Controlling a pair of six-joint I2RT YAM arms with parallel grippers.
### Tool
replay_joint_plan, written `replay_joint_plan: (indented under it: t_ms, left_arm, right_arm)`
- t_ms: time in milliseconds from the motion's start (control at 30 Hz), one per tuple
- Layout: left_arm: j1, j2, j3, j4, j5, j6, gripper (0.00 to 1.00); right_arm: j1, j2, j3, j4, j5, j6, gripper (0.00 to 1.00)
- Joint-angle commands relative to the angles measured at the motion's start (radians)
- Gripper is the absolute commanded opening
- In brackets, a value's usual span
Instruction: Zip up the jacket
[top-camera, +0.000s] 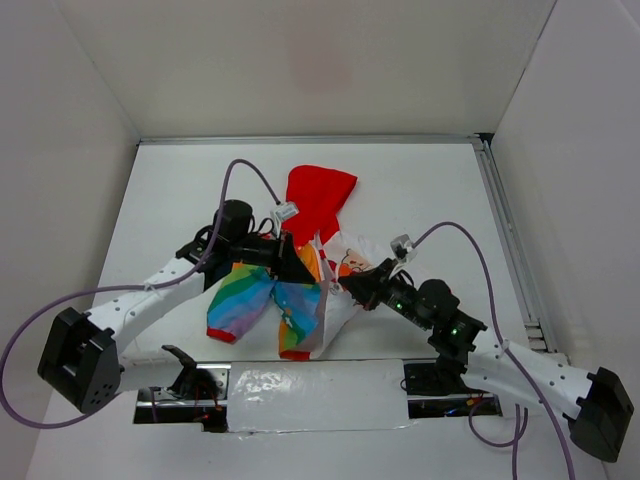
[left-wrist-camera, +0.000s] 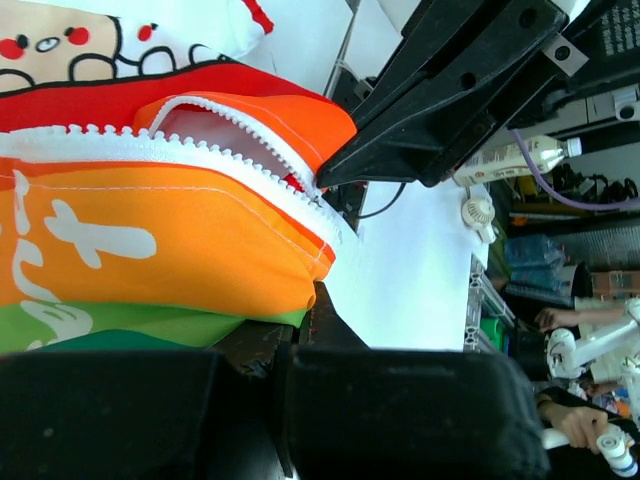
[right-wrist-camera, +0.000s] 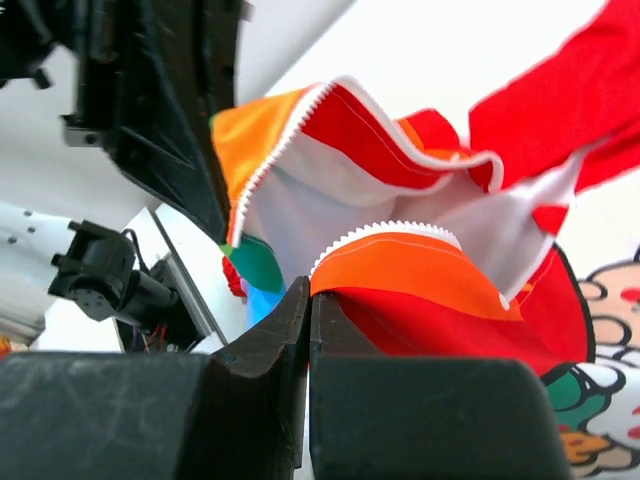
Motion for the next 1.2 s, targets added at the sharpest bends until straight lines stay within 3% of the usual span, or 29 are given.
replay_joint_plan:
  t_ms: [0, 467, 900, 1167]
  left_arm:
    - [-0.032, 0.001, 0.011, 0.045, 0.006, 0.04, 0.0]
    - [-0.055, 0.024, 0.014, 0.101, 0.023, 0.017, 0.0]
    - [-0.09, -0.046, -0.017, 0.107, -0.186, -0.012, 0.0]
    - [-0.096, -0.036, -0.012, 0.124, -0.157, -0.008, 0.0]
  right_arm:
    - [-0.004, -0.057, -0.031, 0.239, -0.035, -0.09, 0.0]
    - [-0.004, -0.05, -0.012, 0.206, -0.009, -0.053, 0.0]
    - [-0.004, -0.028, 0.009, 0.202, -0.036, 0.005, 0.0]
    - [-0.006, -0.002, 0.025, 0.192, -0.03, 0.019, 0.0]
